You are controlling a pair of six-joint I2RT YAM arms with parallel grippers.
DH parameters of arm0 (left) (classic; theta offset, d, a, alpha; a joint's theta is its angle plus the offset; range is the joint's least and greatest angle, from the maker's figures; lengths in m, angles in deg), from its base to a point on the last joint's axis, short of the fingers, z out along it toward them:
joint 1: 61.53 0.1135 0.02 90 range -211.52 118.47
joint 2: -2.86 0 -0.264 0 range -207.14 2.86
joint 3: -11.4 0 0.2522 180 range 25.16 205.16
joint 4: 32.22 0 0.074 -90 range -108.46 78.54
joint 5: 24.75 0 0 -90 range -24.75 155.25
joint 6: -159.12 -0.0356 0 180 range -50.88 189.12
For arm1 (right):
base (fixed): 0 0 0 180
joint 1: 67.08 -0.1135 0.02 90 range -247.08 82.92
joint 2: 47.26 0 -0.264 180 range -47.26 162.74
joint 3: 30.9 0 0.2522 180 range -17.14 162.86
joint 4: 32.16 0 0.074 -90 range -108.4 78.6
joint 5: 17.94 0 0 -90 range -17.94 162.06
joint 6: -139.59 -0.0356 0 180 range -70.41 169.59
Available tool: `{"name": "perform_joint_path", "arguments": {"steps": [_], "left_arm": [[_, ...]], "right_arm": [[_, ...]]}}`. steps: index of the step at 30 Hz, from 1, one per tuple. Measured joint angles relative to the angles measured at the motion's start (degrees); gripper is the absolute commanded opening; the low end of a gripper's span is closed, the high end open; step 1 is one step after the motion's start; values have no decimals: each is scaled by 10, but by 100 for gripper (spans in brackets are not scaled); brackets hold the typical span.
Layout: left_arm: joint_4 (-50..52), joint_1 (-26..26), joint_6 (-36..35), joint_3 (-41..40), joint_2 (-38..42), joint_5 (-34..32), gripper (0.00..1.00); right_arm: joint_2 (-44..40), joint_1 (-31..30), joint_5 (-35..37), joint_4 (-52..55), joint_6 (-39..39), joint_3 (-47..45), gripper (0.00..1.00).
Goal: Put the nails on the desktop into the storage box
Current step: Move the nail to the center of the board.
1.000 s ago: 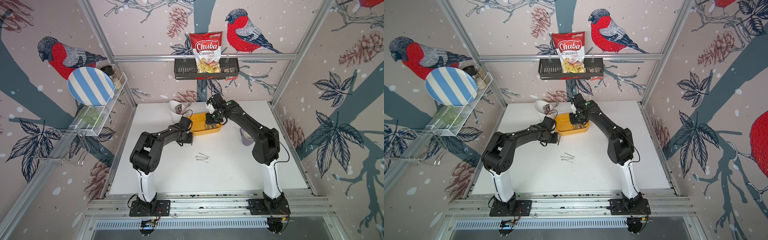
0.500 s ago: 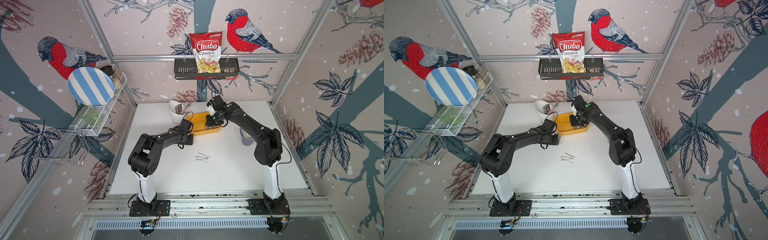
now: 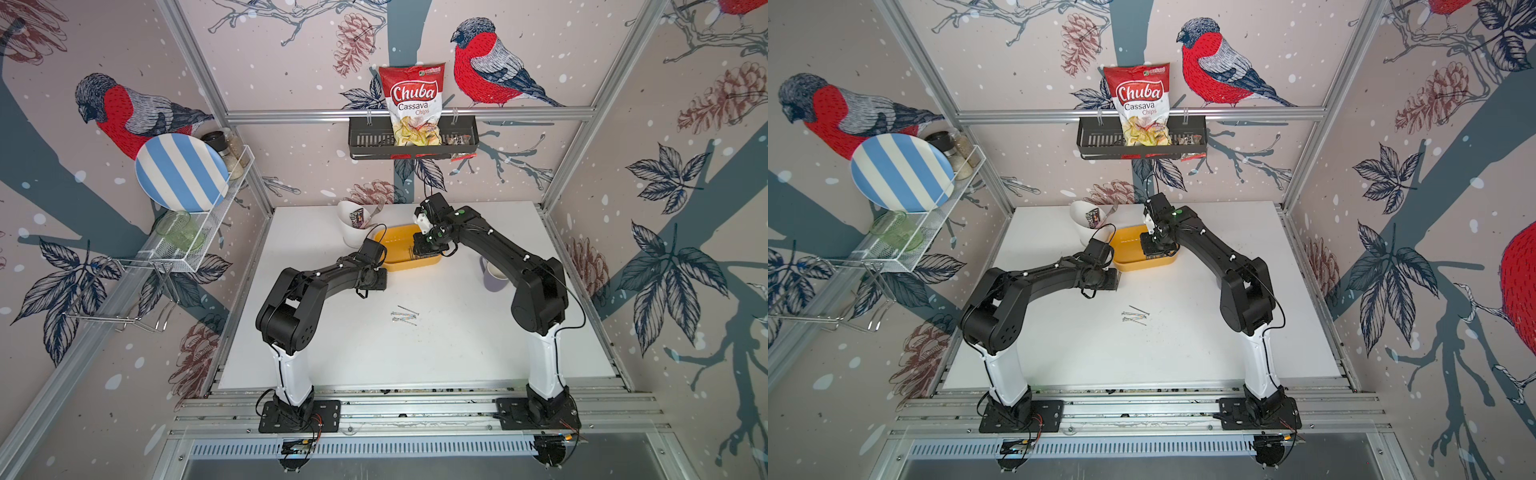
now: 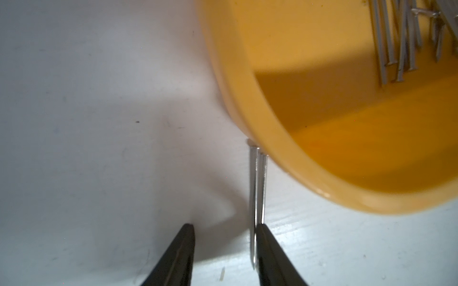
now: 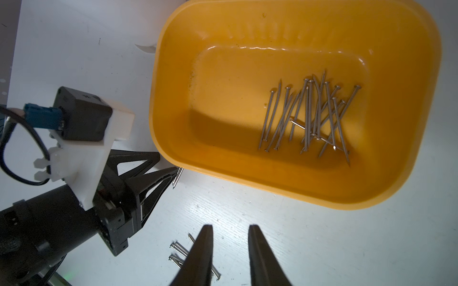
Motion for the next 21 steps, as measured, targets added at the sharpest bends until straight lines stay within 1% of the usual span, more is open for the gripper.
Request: {"name": "perform_joint_path", "arguments": {"steps": [9, 15, 21], "left_arm": [[-15, -8, 10, -1, -3, 10, 44], [-13, -9, 11, 12, -15, 9, 44], [-7, -11, 15, 28, -33, -6, 36]], "right_arm": [[-6, 2, -3, -9, 2, -15, 29], [-9, 5, -3, -12, 5, -22, 29], [-18, 10, -4, -13, 13, -33, 29]]}}
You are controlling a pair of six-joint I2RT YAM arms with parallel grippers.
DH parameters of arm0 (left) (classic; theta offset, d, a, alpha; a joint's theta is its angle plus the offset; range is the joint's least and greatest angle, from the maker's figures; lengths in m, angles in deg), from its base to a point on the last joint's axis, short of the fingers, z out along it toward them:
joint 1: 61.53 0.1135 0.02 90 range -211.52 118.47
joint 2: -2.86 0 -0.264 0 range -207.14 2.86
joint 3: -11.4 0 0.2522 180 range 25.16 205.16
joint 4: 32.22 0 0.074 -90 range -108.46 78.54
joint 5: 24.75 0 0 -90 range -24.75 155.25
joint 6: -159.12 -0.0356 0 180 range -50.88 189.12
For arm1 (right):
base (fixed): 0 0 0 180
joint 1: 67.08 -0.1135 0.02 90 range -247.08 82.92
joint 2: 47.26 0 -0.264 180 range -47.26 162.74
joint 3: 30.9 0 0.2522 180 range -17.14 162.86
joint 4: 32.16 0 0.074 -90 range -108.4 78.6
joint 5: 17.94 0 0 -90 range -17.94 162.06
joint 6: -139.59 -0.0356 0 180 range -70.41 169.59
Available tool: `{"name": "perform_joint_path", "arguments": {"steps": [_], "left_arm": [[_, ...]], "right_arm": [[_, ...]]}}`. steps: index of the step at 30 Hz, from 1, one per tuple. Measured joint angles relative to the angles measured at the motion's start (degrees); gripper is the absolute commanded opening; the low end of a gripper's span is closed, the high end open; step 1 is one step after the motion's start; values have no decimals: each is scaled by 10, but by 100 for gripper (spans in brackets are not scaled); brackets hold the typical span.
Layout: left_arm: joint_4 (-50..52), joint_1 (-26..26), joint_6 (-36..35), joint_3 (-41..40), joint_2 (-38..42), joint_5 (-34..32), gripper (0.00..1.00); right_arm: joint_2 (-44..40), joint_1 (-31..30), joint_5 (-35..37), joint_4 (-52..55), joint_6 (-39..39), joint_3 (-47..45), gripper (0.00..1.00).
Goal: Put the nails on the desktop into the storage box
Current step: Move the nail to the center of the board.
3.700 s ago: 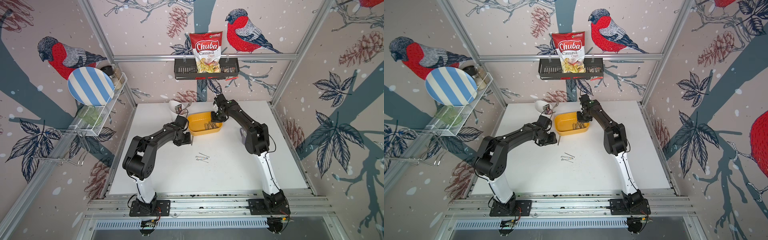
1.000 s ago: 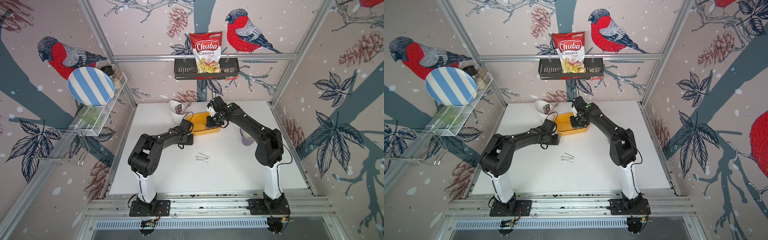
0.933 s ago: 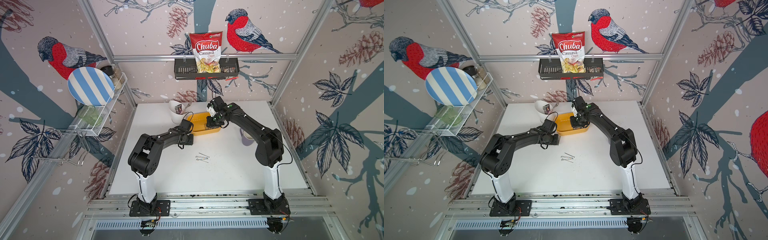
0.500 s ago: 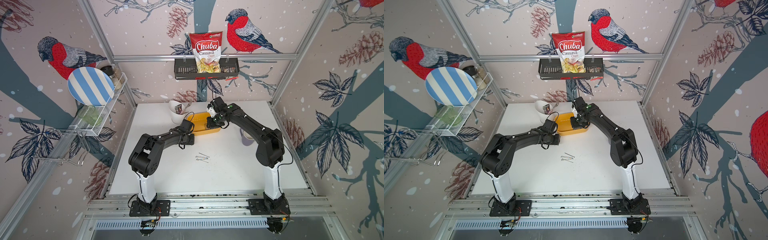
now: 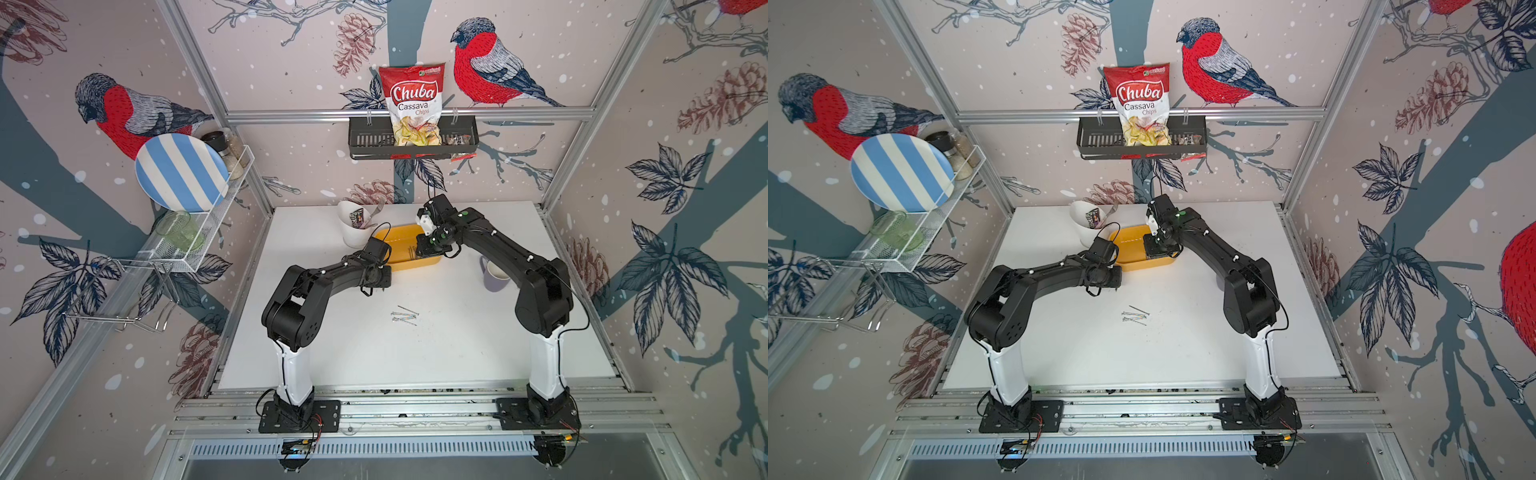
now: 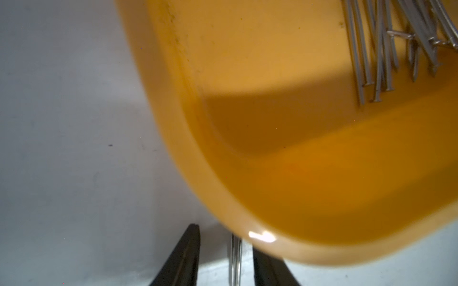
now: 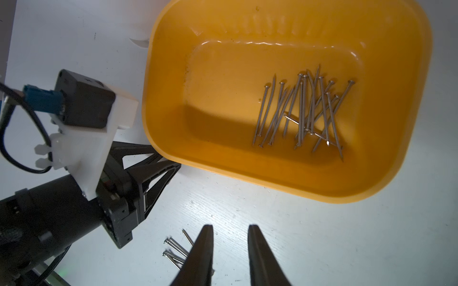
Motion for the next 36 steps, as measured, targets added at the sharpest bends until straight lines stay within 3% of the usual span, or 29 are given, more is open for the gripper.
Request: {"name": "perform_joint_path", "arguments": {"steps": [5, 14, 17, 23, 36], "left_arm": [[3, -3, -1, 5, -10, -23, 26], [-14, -8, -12, -12, -4, -45, 22], [-28, -8, -22, -24, 1, -50, 12], [-55, -7, -23, -58, 18, -61, 0], [-109, -7, -22, -107, 40, -57, 0]], "right_arm": [[-5, 2, -2, -3, 0, -11, 28], [-8, 0, -6, -11, 0, -20, 28], [-8, -2, -8, -12, -2, -20, 28], [-7, -11, -10, -13, -3, -11, 28], [-2, -25, -10, -13, -13, -3, 28]]}}
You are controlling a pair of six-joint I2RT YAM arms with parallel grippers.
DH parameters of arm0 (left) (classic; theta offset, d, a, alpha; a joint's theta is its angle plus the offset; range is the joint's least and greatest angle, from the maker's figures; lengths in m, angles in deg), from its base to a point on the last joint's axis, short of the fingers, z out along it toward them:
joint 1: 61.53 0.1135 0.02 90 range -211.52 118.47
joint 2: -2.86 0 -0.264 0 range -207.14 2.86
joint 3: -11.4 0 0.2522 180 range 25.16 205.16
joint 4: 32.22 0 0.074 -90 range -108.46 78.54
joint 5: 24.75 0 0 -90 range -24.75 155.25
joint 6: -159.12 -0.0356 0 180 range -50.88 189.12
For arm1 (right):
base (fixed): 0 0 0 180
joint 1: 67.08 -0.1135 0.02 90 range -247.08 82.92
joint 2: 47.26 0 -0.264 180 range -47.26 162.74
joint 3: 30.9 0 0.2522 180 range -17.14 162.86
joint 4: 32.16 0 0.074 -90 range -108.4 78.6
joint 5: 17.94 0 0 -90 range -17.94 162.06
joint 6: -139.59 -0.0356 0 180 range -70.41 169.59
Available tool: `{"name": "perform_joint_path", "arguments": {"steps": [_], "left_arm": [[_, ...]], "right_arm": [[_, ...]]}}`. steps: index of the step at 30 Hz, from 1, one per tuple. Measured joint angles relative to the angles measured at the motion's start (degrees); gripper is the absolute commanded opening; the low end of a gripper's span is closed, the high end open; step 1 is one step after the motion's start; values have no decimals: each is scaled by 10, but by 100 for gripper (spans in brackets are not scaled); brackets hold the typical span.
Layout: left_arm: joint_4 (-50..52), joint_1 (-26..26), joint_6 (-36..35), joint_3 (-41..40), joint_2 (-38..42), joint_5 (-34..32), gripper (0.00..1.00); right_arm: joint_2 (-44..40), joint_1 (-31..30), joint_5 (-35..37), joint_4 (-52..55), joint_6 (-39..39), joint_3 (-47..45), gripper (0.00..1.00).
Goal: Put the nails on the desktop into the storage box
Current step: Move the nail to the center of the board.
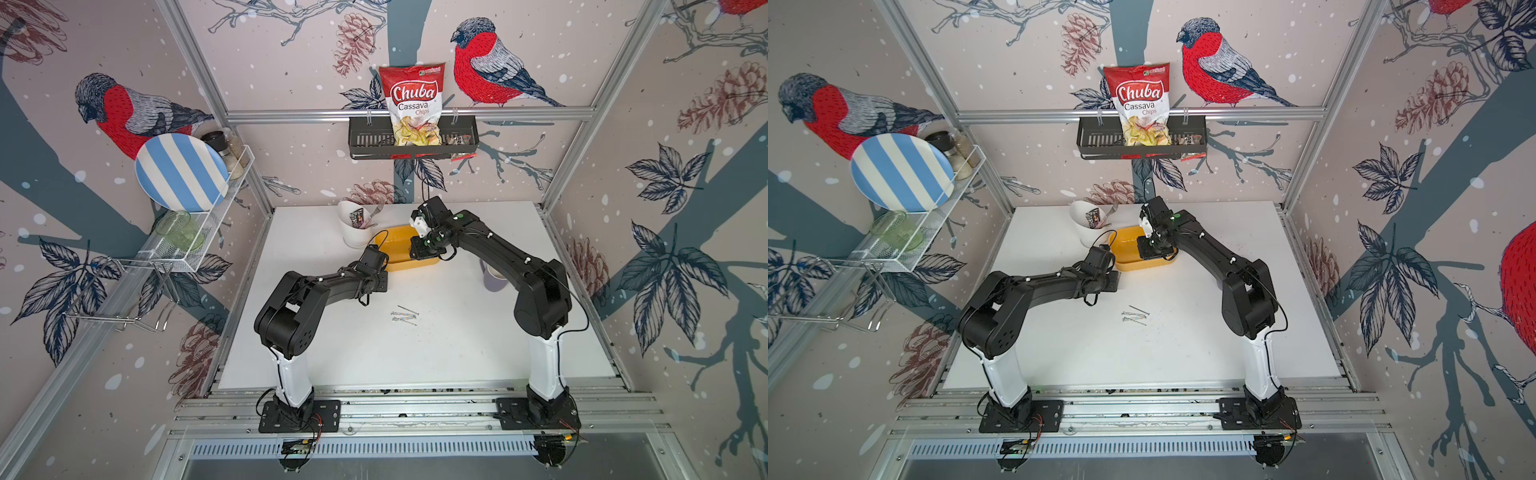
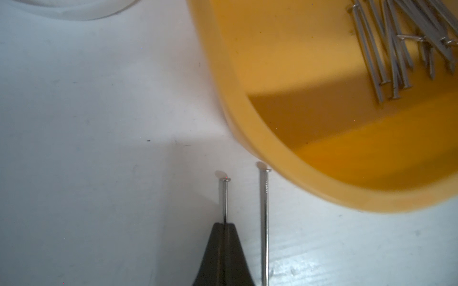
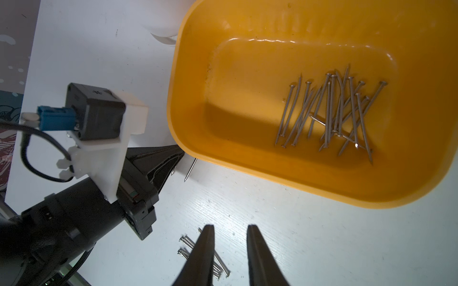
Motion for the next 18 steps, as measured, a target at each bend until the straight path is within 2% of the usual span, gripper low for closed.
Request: {"name": "perform_joint_path", "arguments": {"steps": [8, 18], "left_arm": [[29, -8, 7, -3, 11, 18, 0], [68, -30, 35, -46, 61, 45, 0]], "right_arm": [[-6, -3, 0, -9, 0, -16, 28], [-10, -3, -3, -21, 0, -31, 28]]}}
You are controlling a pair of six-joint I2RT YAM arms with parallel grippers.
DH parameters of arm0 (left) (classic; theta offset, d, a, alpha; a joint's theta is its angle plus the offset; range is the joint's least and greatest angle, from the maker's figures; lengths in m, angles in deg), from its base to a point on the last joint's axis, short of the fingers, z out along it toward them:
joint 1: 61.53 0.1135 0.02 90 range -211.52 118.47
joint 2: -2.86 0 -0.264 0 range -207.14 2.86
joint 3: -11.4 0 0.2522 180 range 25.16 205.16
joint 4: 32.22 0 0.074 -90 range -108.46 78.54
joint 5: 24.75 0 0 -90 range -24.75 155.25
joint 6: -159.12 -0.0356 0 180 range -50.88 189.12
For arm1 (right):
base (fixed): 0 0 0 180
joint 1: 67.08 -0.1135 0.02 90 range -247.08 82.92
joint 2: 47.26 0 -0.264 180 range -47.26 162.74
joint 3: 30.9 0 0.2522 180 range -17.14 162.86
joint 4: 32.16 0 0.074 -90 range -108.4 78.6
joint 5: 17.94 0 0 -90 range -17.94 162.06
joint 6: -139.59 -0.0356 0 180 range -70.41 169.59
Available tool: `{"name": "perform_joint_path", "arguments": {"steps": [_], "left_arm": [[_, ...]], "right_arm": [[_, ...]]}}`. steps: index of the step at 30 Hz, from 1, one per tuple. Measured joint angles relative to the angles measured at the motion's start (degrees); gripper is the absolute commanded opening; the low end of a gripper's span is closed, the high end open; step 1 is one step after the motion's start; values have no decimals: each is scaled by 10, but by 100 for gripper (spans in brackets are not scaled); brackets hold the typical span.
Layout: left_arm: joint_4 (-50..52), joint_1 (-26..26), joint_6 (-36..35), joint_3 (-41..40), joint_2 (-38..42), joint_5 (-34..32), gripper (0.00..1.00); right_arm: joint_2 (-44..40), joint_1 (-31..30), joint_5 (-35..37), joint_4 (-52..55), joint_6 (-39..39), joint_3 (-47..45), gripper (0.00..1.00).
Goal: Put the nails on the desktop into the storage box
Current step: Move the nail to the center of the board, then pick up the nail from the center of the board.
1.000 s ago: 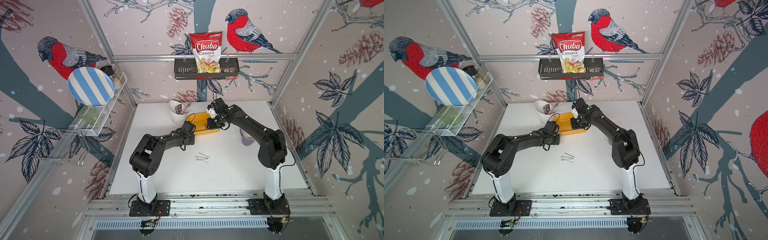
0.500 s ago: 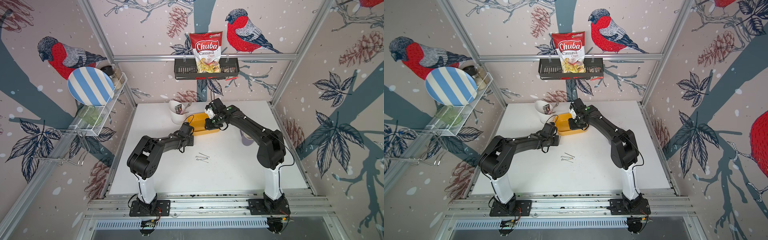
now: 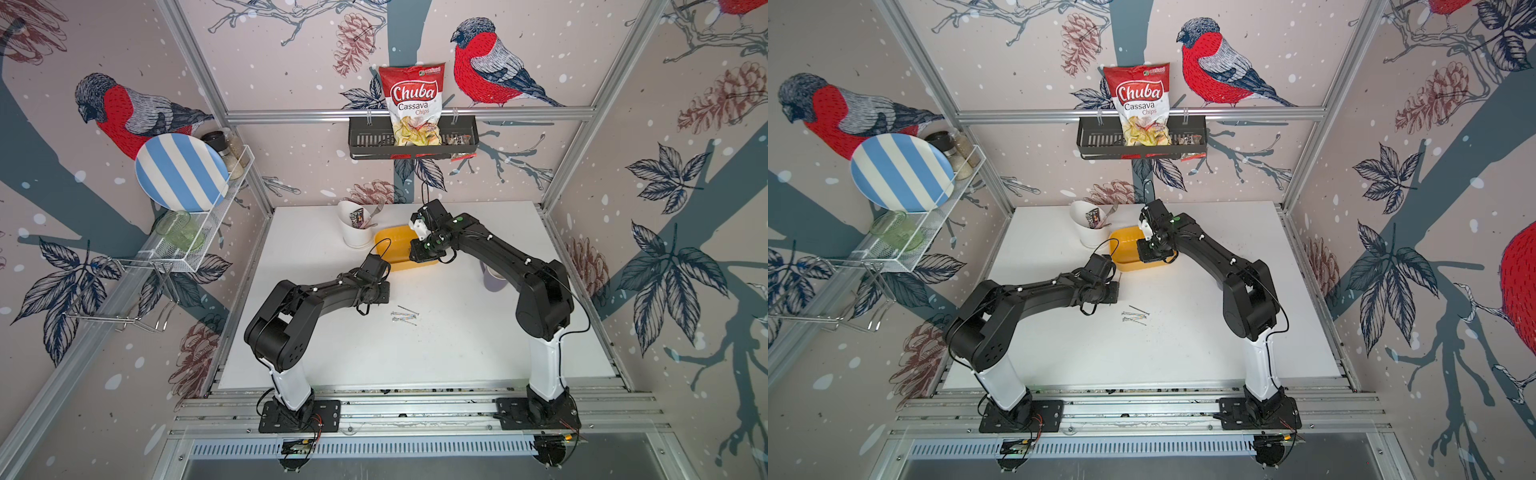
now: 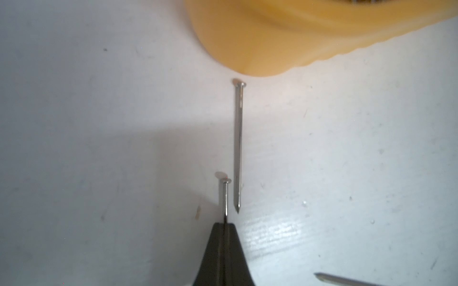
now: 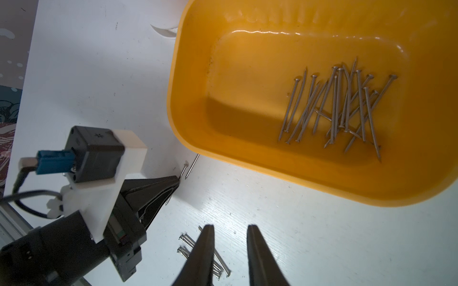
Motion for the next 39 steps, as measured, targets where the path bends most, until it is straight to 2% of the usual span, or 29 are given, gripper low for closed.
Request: {"name": "perform_joint_path", "arguments": {"steps": [3, 6, 8, 16, 25, 33, 39], "left_arm": [[21, -2, 7, -5, 11, 6, 0], [35, -2, 11, -5, 14, 11, 15], [51, -2, 12, 1, 14, 14, 20], [122, -4, -3, 49, -9, 14, 22], [176, -22, -24, 93, -38, -21, 21], [193, -46, -34, 103, -54, -77, 1], [200, -49, -35, 109, -58, -83, 0]], "right_arm": [[0, 0, -1, 0, 0, -3, 28], [-5, -1, -1, -3, 0, -10, 28], [-9, -1, -1, -6, 1, -16, 28], [-33, 2, -1, -21, 1, -58, 28], [-51, 7, -1, -28, 1, -88, 28], [-53, 10, -1, -40, 1, -92, 28], [-57, 12, -1, -43, 2, -97, 28]]}}
